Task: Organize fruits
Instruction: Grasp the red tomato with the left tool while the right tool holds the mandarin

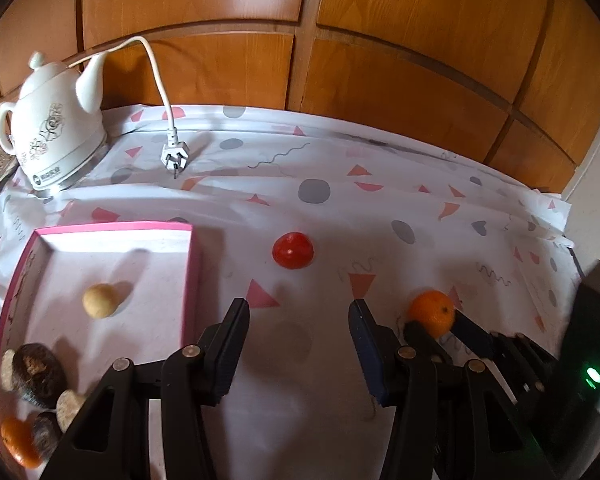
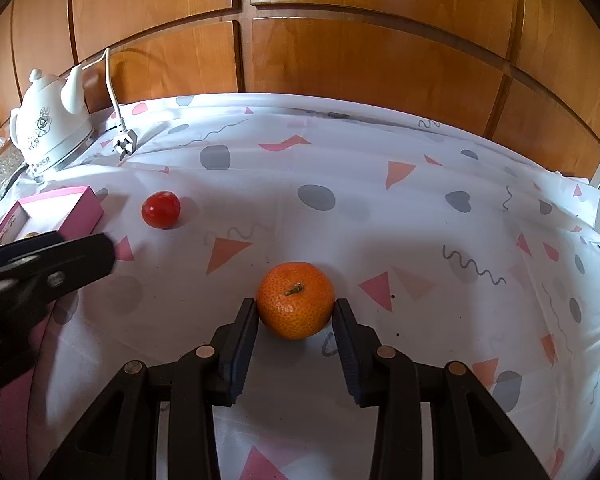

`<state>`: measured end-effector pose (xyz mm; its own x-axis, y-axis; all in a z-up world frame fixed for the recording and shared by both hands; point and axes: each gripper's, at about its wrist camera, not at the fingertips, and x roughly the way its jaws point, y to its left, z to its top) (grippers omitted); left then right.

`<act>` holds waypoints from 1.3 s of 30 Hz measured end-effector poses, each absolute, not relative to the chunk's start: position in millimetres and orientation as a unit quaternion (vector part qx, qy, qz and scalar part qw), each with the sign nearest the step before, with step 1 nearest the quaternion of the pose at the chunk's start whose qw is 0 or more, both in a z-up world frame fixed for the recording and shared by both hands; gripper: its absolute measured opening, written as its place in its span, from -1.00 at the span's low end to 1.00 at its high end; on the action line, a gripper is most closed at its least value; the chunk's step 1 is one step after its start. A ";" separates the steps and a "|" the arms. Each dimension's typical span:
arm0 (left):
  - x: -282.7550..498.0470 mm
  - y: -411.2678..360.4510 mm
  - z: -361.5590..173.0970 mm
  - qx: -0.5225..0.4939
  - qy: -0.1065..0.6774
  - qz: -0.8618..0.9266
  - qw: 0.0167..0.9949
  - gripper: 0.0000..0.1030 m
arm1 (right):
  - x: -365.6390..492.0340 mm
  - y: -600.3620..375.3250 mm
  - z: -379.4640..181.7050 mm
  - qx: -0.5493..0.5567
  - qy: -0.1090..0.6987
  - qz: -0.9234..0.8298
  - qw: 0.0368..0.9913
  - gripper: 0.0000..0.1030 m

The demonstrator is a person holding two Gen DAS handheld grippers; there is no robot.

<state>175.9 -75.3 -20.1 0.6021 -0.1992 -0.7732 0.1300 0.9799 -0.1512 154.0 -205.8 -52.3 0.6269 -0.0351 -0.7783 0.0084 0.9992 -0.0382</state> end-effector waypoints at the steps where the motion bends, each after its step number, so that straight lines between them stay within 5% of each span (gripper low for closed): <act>1: 179.7 -75.9 -22.4 -0.041 0.440 -0.091 0.892 0.01 | 154.0 -206.7 -52.4 -0.013 0.432 -0.011 0.902 -0.25; 16: 220.6 -94.4 -40.4 -0.012 0.436 -0.079 0.897 0.00 | 169.2 -209.6 -50.4 -0.001 0.433 -0.010 0.902 -0.25; 23: 232.8 -96.3 -56.3 -0.011 0.447 -0.070 0.892 -0.45 | 170.3 -212.1 -50.0 0.008 0.431 -0.005 0.902 -0.25; 39: 190.4 -95.2 -49.9 -0.003 0.429 -0.066 0.901 -0.51 | 168.2 -209.5 -48.3 -0.006 0.437 0.001 0.899 -0.25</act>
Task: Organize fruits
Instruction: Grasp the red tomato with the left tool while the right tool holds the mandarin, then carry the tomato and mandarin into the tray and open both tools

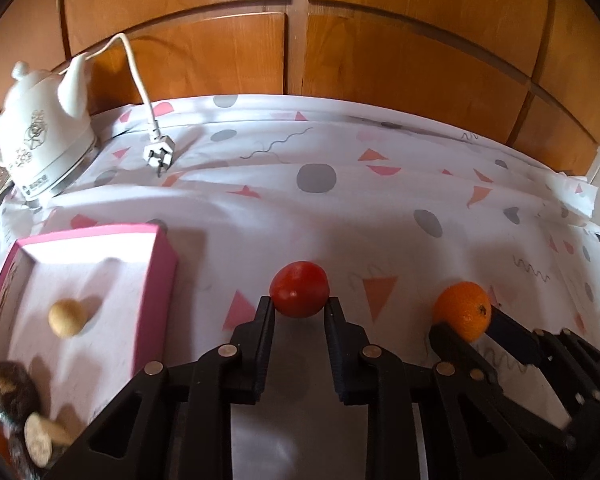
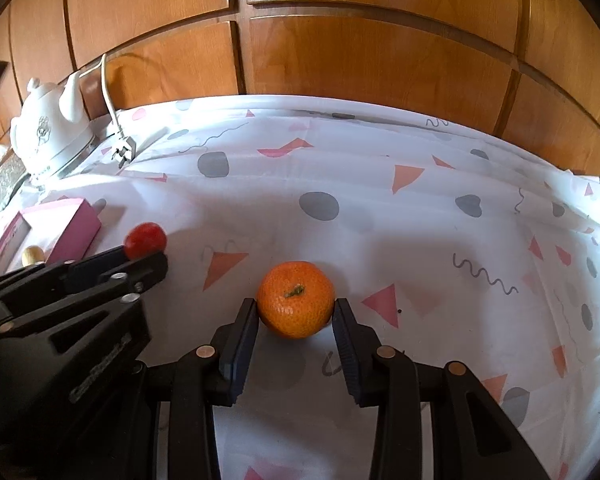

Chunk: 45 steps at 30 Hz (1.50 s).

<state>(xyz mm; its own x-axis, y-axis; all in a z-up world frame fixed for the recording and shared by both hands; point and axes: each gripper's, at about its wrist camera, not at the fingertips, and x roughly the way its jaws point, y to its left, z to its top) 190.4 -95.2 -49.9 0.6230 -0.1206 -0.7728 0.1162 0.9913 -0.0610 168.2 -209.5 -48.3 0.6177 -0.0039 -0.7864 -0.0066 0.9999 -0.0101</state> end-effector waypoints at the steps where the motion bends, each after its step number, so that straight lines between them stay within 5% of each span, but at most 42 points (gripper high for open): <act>1: 186.6 -94.8 -49.0 -0.002 0.427 -0.065 0.902 -0.51 | 166.6 -209.3 -48.1 -0.007 0.438 0.001 0.899 -0.25; 21: 102.6 -94.1 -59.2 -0.001 0.421 -0.084 0.903 -0.50 | 95.5 -225.6 -47.9 -0.012 0.448 -0.003 0.894 -0.28; 45: 100.0 -97.2 -66.0 0.005 0.406 -0.078 0.910 -0.48 | 88.3 -229.3 -53.3 -0.006 0.434 0.002 0.901 -0.27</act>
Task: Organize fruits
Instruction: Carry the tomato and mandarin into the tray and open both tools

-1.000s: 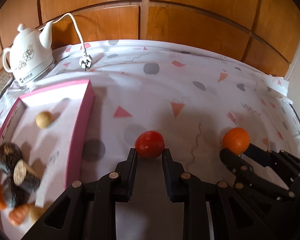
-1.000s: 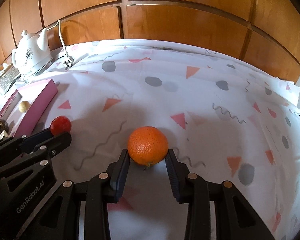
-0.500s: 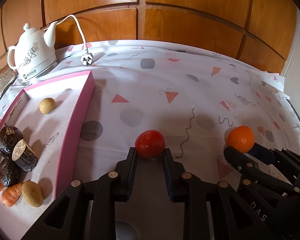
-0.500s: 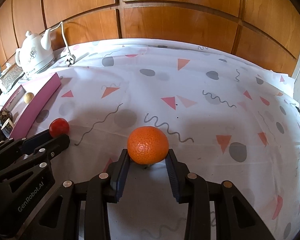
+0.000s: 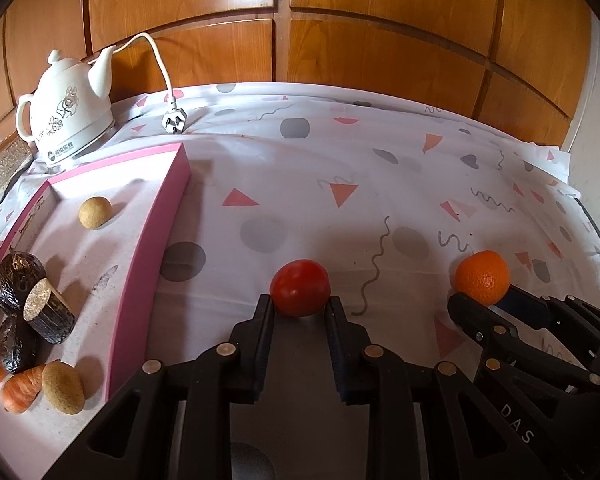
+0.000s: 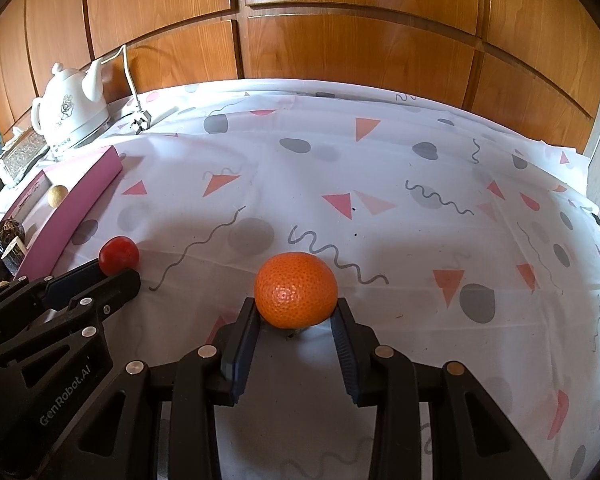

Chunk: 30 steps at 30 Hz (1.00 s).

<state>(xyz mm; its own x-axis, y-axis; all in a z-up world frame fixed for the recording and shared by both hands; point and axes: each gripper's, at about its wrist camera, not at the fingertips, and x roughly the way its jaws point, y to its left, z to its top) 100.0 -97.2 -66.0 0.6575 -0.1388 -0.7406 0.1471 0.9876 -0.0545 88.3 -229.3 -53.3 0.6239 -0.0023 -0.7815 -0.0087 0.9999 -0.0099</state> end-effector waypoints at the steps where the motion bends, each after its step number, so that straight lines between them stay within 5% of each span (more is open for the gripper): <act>1: 99.8 -97.5 -65.9 0.006 0.406 -0.078 0.910 -0.48 | 88.3 -229.2 -53.3 -0.006 0.434 0.002 0.901 -0.27; 19: 88.4 -89.5 -32.6 -0.001 0.387 -0.104 0.916 -0.50 | 91.5 -229.7 -51.1 -0.003 0.441 0.005 0.898 -0.29; 30: 60.1 -0.7 10.6 -0.030 0.360 -0.036 0.932 -0.50 | 99.5 -173.8 -7.4 0.025 0.423 0.103 0.900 -0.30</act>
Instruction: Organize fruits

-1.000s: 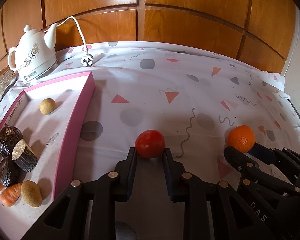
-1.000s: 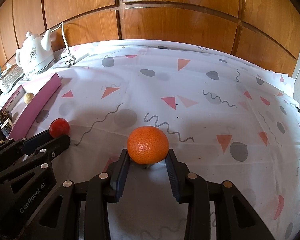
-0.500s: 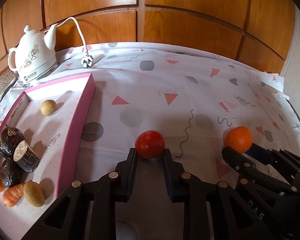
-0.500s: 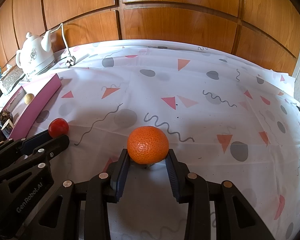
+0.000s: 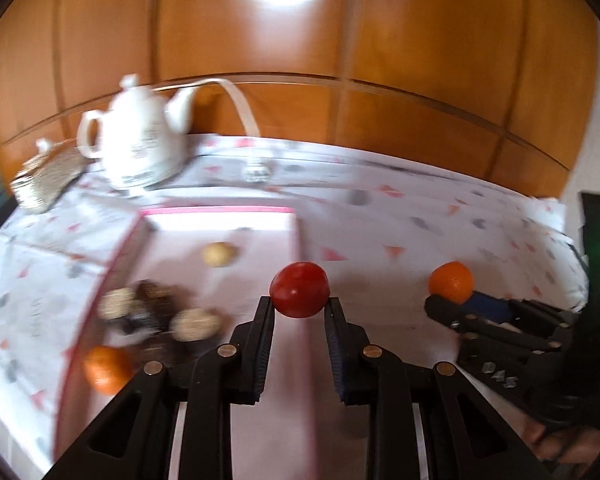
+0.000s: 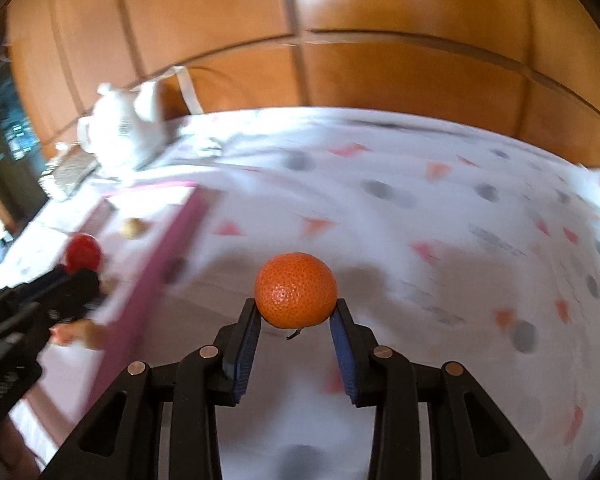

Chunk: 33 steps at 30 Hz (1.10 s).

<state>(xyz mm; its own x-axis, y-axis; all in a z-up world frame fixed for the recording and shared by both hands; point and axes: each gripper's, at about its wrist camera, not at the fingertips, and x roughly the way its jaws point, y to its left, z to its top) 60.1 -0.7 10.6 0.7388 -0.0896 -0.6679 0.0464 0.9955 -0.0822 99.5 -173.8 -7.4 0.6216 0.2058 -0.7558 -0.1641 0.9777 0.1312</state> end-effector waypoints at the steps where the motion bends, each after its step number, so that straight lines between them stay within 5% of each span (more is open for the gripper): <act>1: 57.7 11.0 11.1 -0.035 0.360 -0.022 0.932 -0.50 | 100.1 -165.7 -4.9 0.023 0.421 0.115 0.900 -0.30; 21: 30.3 83.9 -4.7 -0.075 0.366 0.059 0.926 -0.47 | 125.4 -28.9 -10.0 -0.028 0.455 0.241 0.857 -0.27; 23: 29.6 85.0 -4.7 -0.077 0.366 0.061 0.925 -0.39 | 125.4 -26.4 -10.2 -0.029 0.454 0.245 0.856 -0.26; 25: 28.8 86.7 -3.8 -0.080 0.363 0.064 0.926 -0.09 | 126.3 -23.5 -8.7 -0.025 0.451 0.247 0.857 -0.25; 33: 22.8 88.1 3.1 -0.085 0.355 0.071 0.928 0.25 | 114.6 -33.8 1.3 -0.009 0.437 0.235 0.868 -0.24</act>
<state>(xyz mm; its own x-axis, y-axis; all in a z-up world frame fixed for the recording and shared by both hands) 22.8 88.1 3.1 0.7376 0.0715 -0.6714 -0.1918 0.9756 -0.1068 114.6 -33.8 1.3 0.5073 0.3994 -0.7636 -0.4157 0.8896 0.1891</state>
